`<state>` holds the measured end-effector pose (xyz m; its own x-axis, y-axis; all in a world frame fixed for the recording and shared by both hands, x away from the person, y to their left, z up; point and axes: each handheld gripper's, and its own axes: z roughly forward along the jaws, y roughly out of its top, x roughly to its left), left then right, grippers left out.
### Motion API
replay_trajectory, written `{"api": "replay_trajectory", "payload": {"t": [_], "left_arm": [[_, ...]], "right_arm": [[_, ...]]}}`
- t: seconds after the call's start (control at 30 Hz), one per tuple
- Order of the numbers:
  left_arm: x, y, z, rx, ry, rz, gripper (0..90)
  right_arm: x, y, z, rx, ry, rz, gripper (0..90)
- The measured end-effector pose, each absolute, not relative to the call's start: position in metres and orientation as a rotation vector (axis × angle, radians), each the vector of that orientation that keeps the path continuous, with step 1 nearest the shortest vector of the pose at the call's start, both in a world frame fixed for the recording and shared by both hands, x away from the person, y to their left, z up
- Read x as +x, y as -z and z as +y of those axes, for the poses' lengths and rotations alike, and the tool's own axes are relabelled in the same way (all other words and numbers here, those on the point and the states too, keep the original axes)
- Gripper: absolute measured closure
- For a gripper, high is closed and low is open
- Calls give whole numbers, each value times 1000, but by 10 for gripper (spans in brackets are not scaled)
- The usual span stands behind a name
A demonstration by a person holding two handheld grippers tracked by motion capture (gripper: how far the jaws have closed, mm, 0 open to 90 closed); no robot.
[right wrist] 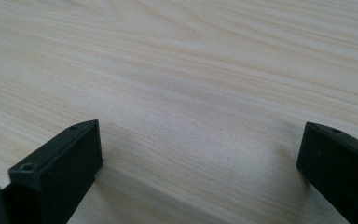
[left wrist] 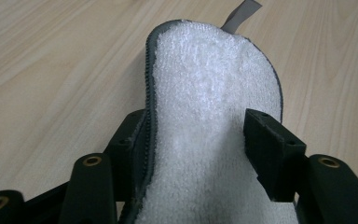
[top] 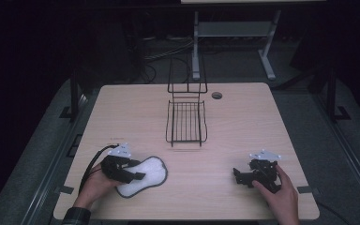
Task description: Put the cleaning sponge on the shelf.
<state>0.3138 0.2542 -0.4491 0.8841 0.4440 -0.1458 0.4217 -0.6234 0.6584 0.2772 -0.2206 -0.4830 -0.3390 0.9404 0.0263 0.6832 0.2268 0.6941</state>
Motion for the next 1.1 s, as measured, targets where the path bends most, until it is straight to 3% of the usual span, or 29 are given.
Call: {"api": "replay_trajectory", "payload": {"t": [0.2, 0.73, 1.1], "left_arm": [[314, 443, 260, 2281, -18, 625, 575], [312, 426, 268, 2173, 35, 630, 773], [304, 410, 268, 2143, -24, 636, 835]], "right_arm": [[277, 483, -221, 1497, -873, 2107, 0], [277, 483, -221, 1497, -874, 2107, 0], [277, 483, -221, 1497, -874, 2107, 0]]}}
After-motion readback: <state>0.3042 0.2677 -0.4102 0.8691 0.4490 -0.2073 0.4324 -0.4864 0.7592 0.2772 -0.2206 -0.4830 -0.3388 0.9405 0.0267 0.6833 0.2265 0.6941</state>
